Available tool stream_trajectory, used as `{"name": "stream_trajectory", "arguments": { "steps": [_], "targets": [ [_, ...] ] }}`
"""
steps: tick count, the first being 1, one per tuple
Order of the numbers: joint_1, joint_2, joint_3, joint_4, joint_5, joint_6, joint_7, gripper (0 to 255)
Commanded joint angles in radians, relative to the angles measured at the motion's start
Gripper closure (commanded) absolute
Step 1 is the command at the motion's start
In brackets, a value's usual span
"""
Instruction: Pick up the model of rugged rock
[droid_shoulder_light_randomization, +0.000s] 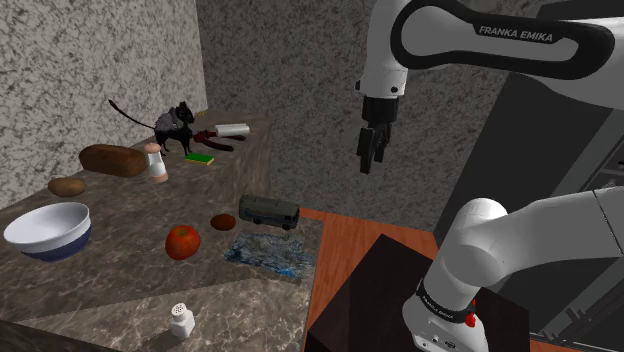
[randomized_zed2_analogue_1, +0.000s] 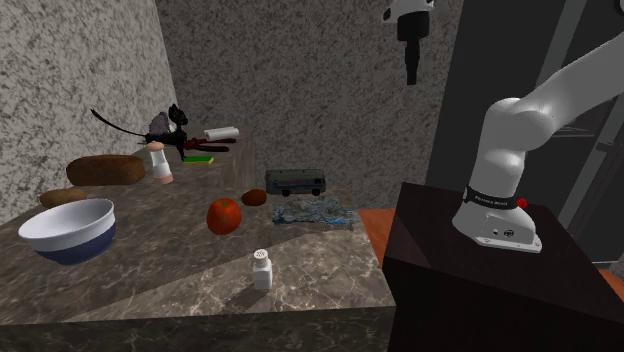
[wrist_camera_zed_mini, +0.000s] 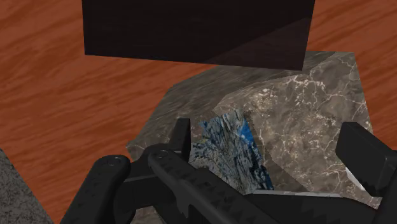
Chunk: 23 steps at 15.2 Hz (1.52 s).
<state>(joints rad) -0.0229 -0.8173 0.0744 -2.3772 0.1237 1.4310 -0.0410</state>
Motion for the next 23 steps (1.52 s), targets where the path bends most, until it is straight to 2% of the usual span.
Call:
{"name": "stream_trajectory", "arguments": {
  "steps": [1,7,12,17,23],
  "targets": [
    [0.000,0.000,0.000,0.000,0.000,0.000,0.000,0],
    [-0.018,0.168,0.130,0.008,0.075,0.134,0.205,0],
    [-0.040,0.346,0.227,0.055,0.104,0.243,0.374,0],
    [-0.063,0.549,0.305,0.133,0.095,0.342,0.549,0],
    [-0.071,0.815,0.358,0.267,0.032,0.433,0.764,0]
  ]
}}
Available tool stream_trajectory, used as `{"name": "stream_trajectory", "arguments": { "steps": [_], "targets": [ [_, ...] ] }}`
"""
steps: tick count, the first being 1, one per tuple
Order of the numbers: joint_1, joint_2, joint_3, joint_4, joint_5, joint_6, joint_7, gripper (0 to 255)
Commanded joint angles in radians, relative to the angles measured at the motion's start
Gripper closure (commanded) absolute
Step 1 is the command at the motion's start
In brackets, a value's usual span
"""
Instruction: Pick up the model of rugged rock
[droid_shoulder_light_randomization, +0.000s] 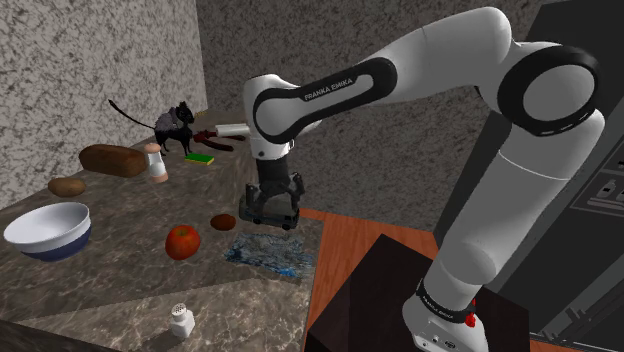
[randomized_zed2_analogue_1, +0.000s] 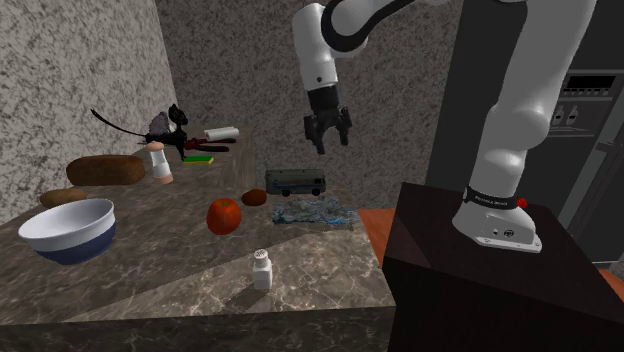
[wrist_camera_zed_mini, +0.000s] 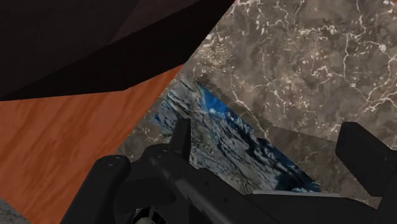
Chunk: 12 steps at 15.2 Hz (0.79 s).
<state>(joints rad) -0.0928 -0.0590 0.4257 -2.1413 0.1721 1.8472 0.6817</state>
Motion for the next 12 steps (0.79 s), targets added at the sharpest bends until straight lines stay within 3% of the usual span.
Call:
{"name": "stream_trajectory", "arguments": {
  "steps": [1,12],
  "targets": [
    [0.001,0.102,0.010,0.058,-0.030,0.028,0.076,0],
    [0.084,0.583,-0.052,0.425,-0.154,0.064,0.393,0]
  ]
}}
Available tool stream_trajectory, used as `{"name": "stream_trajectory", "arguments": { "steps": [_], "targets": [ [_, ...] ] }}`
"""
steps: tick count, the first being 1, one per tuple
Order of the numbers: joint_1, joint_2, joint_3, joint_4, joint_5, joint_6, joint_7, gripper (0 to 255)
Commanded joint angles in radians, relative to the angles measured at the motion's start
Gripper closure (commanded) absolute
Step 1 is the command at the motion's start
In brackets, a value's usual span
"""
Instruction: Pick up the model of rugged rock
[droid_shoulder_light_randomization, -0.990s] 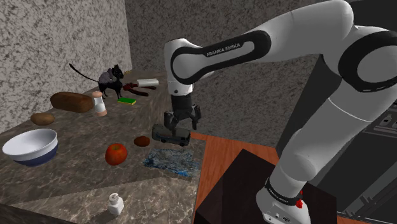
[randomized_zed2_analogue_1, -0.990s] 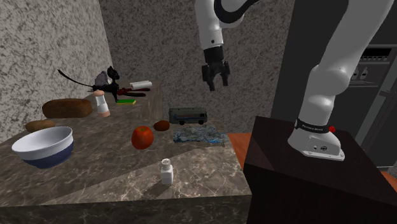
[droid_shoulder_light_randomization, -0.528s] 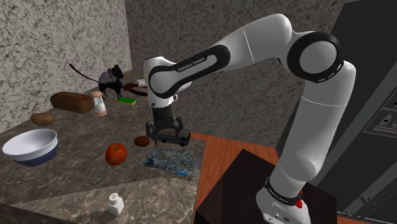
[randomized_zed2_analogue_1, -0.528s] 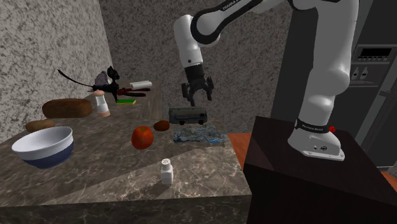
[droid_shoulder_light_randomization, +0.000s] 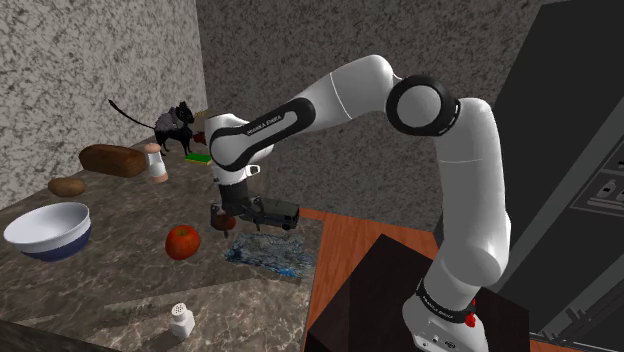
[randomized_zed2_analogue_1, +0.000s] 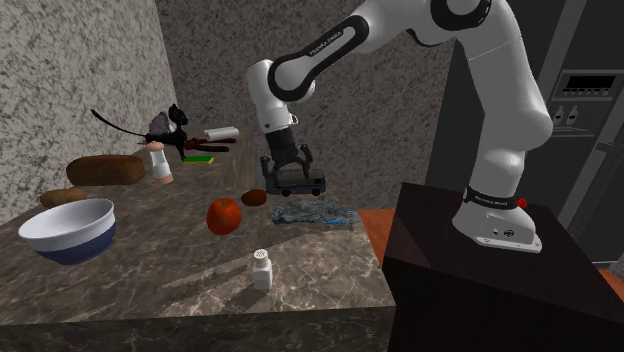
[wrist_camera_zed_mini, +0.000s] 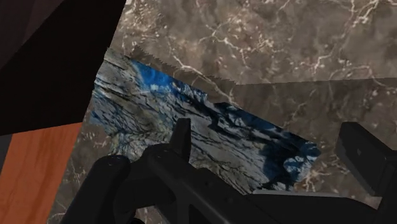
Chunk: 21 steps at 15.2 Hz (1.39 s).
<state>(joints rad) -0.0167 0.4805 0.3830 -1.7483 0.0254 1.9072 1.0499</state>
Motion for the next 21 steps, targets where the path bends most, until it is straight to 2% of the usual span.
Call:
{"name": "stream_trajectory", "arguments": {
  "steps": [1,8,18,19,21],
  "targets": [
    [0.018,0.086,-0.019,0.073,-0.013,0.000,0.046,0],
    [0.075,0.392,-0.087,0.412,-0.026,-0.063,0.173,0],
    [0.085,0.471,-0.099,0.440,-0.035,-0.013,0.169,0],
    [0.086,0.472,-0.099,0.441,-0.035,-0.013,0.169,255],
    [0.086,0.472,-0.099,0.441,-0.035,-0.014,0.169,255]
  ]
}}
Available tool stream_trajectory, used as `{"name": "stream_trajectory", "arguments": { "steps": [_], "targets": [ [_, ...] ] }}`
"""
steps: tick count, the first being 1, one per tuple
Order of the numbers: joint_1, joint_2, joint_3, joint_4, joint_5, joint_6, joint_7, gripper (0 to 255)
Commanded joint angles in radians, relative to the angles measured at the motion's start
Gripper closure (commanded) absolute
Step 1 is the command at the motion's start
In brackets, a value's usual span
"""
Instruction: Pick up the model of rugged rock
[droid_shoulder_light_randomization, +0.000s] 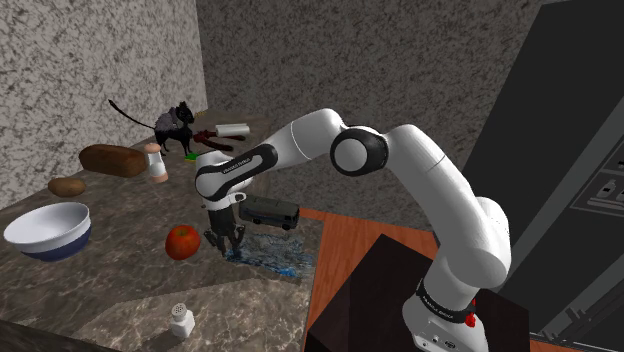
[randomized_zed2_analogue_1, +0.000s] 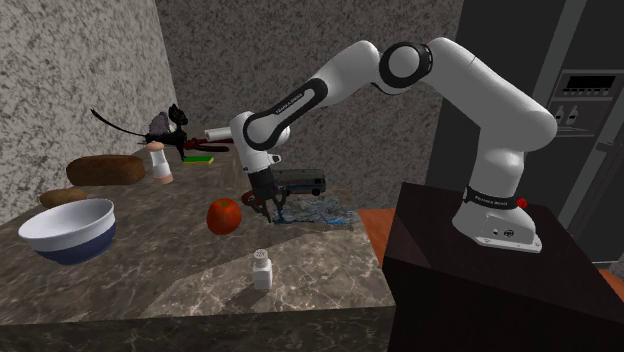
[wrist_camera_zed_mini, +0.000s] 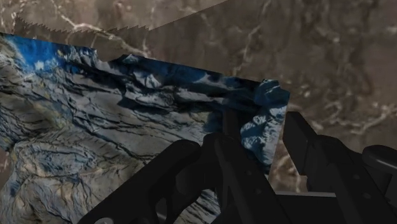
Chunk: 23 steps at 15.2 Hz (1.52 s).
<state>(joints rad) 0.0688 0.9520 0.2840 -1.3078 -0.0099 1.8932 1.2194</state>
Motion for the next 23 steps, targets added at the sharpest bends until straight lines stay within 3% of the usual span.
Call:
{"name": "stream_trajectory", "arguments": {
  "steps": [1,7,23],
  "targets": [
    [0.000,0.001,0.000,0.000,0.000,0.001,0.000,255],
    [0.000,0.000,0.000,-0.001,0.000,0.001,0.000,255],
    [-0.015,-0.126,0.018,-0.010,0.018,-0.114,0.016,255]
  ]
}}
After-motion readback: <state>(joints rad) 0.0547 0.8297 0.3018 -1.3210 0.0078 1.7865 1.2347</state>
